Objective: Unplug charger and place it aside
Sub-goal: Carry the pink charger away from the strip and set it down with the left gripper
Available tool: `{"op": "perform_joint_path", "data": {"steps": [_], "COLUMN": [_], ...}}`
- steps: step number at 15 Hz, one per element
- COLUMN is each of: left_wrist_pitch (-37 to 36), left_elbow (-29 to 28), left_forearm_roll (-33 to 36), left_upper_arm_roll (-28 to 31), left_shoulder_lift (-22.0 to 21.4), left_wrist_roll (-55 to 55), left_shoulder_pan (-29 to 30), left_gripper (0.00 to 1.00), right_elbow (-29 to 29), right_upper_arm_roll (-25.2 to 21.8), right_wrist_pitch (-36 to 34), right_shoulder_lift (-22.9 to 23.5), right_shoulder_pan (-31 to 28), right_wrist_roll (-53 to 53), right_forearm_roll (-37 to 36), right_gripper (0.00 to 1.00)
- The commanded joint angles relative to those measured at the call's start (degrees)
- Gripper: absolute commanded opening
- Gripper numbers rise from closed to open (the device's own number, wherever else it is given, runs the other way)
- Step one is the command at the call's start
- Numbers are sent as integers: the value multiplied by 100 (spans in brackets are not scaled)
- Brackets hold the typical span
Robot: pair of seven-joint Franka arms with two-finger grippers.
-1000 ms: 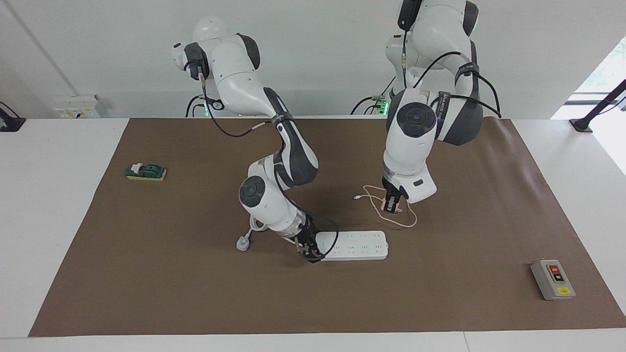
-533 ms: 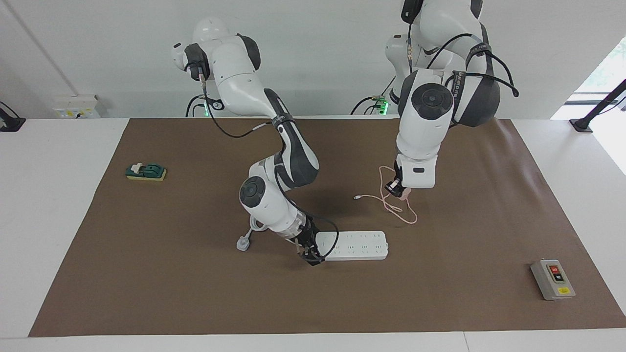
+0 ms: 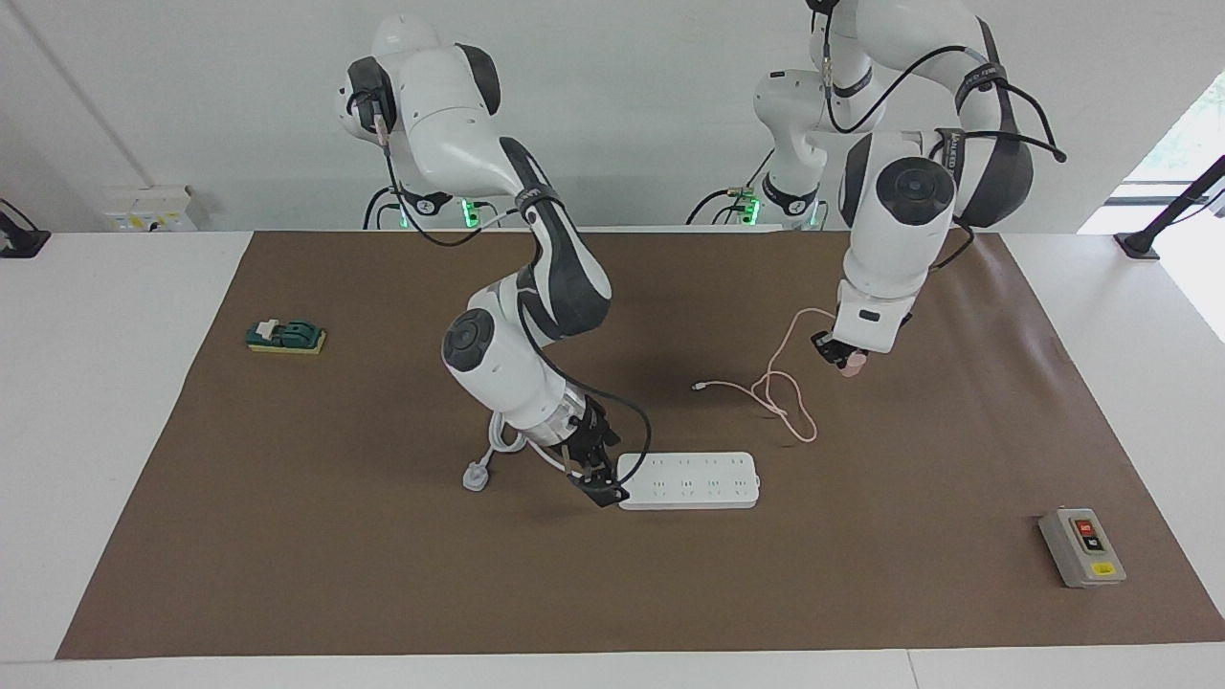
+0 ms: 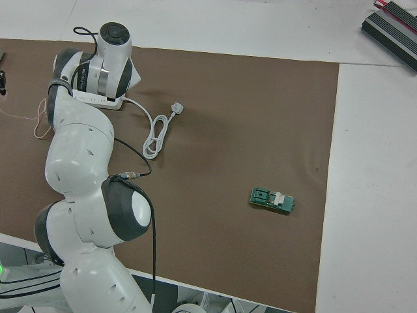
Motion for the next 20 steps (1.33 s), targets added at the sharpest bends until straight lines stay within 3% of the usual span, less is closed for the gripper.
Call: {"op": "perform_joint_path", "data": {"steps": [1,5,7,8,9,12,14,17,20], "left_wrist_pitch": [797,2221,2267,2310,2363,2233,1760,390,-463], "left_elbow": [-1085,-2061,-2097,-2150,-2159,-2071,-1687,-449,475], "left_forearm_roll": [94,103,103,103,103,103,86,-28,-354], "left_upper_arm_roll": [-35,-26,-35,-35,-35,-43,-44,-26,-26], "left_shoulder_lift": [-566,-601,-592,-583,-575,-583,-610,-461,-539], "left_wrist_roll": [741,1207,1611,1770,1832,2253,2351,2334,2360], "left_shoulder_pan": [460,847,1058,1164,1243,1480,1587,1613,1912], "left_gripper": [39,58,77,97,100,100,100,100,100], "right_elbow": [-490,-499,-499,-499,-490,-455,-472,-455,-446], "right_upper_arm_roll": [-84,-119,-128,-136,-136,-136,-136,-136,-136], "right_wrist_pitch": [-500,-1441,-1784,-1951,-2083,-2610,-2997,-3324,-3551], "right_shoulder_lift": [-615,-1257,-1503,-1626,-1723,-1987,-2145,-2391,-2698], "right_shoulder_pan": [-45,-221,-352,-414,-528,-818,-994,-1284,-1364], "right_wrist_roll": [-93,-731,-1608,-2005,-2392,-4007,-5229,-6226,-6841], "right_forearm_roll": [-464,-1510,-1862,-2055,-2257,-2750,-3014,-3295,-3524], "right_gripper": [100,100,100,100,100,100,100,100,100]}}
